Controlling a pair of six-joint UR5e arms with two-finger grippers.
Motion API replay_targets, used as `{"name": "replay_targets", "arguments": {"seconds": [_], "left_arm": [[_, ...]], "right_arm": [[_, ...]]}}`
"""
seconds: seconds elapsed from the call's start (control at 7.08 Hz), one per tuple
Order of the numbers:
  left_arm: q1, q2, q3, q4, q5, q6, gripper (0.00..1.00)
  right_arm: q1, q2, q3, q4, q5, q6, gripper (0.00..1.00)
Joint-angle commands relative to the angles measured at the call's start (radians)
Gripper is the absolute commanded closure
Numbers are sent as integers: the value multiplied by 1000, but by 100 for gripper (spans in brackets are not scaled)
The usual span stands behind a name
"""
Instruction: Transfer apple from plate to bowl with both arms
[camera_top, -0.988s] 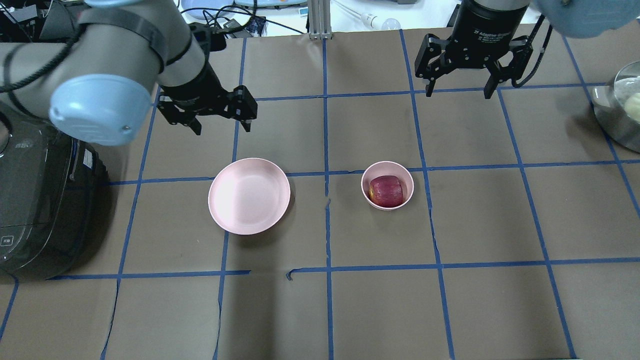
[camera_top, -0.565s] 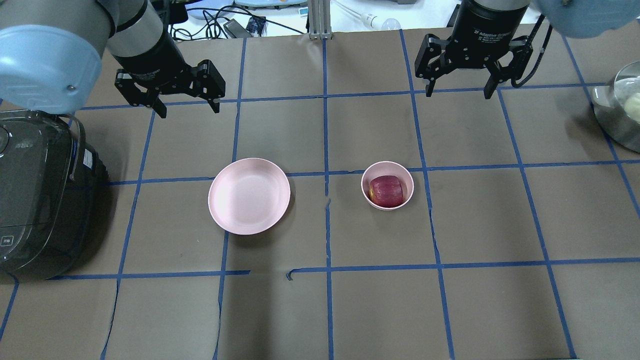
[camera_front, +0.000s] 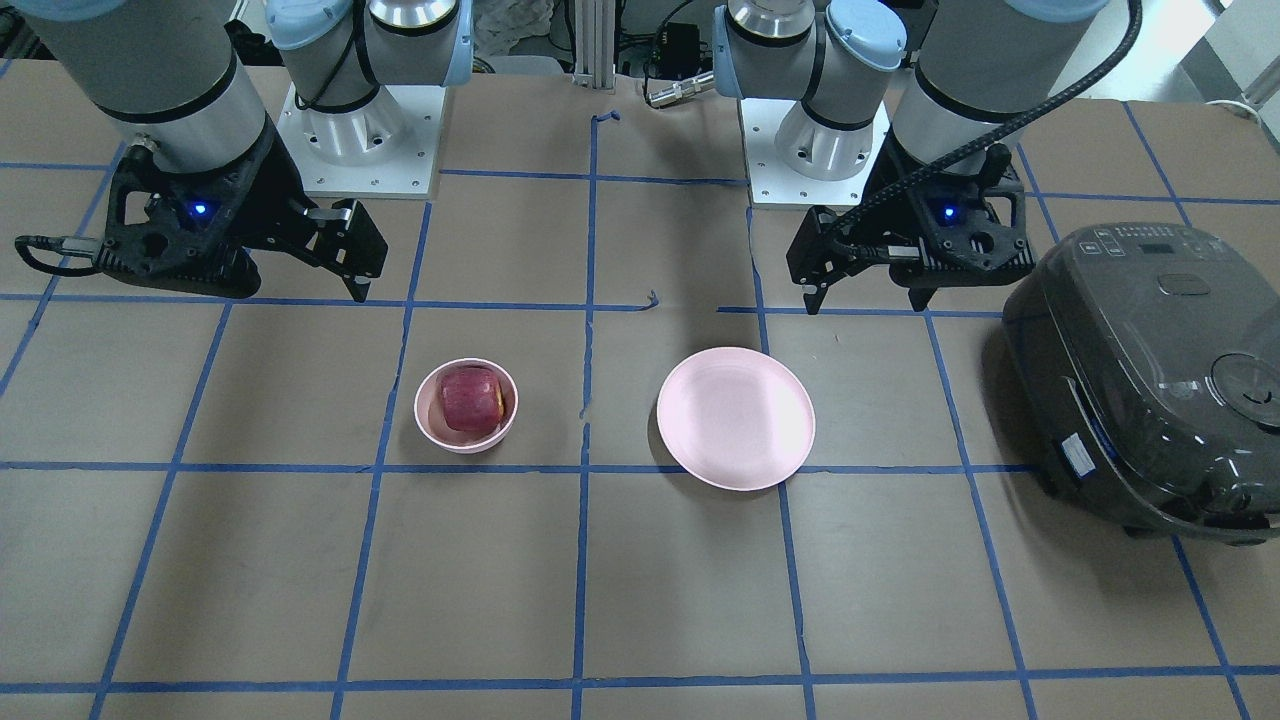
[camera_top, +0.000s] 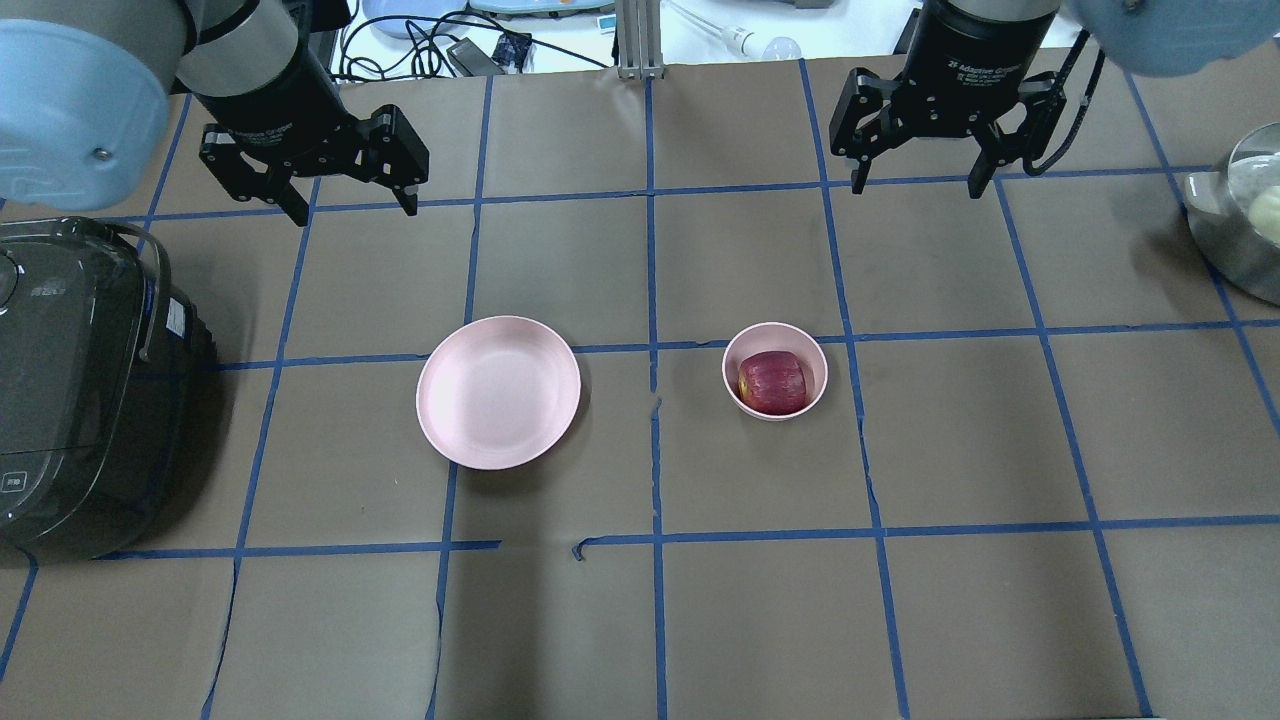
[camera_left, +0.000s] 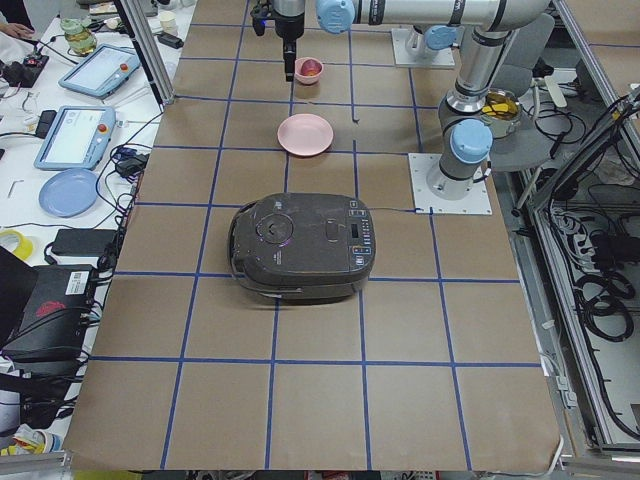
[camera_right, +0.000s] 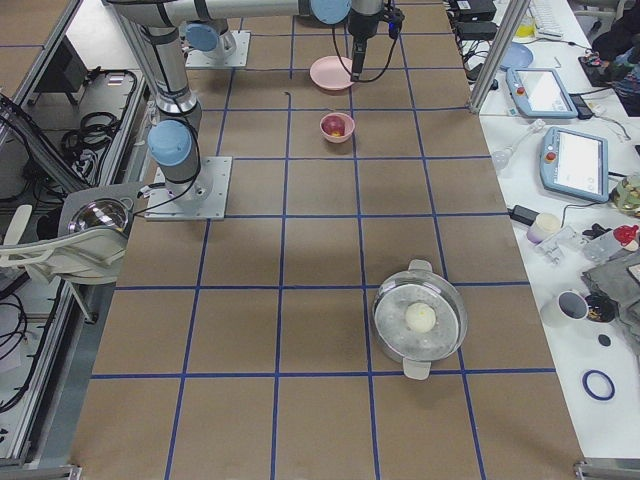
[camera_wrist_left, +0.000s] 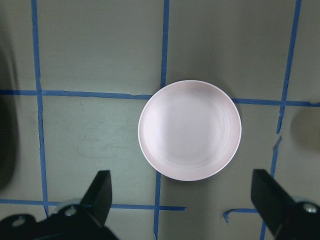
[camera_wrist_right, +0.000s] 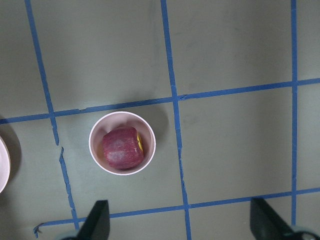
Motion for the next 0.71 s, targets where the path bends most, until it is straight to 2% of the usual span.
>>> {"name": "replay_targets", "arguments": {"seconds": [0.0,0.56], "left_arm": [[-3,5,0,0,7,0,0],[-13,11,-14,0,4,0,0]], "right_arm": [[0,0,0,-1,0,0,0],[0,0,0,-1,0,0,0]]}}
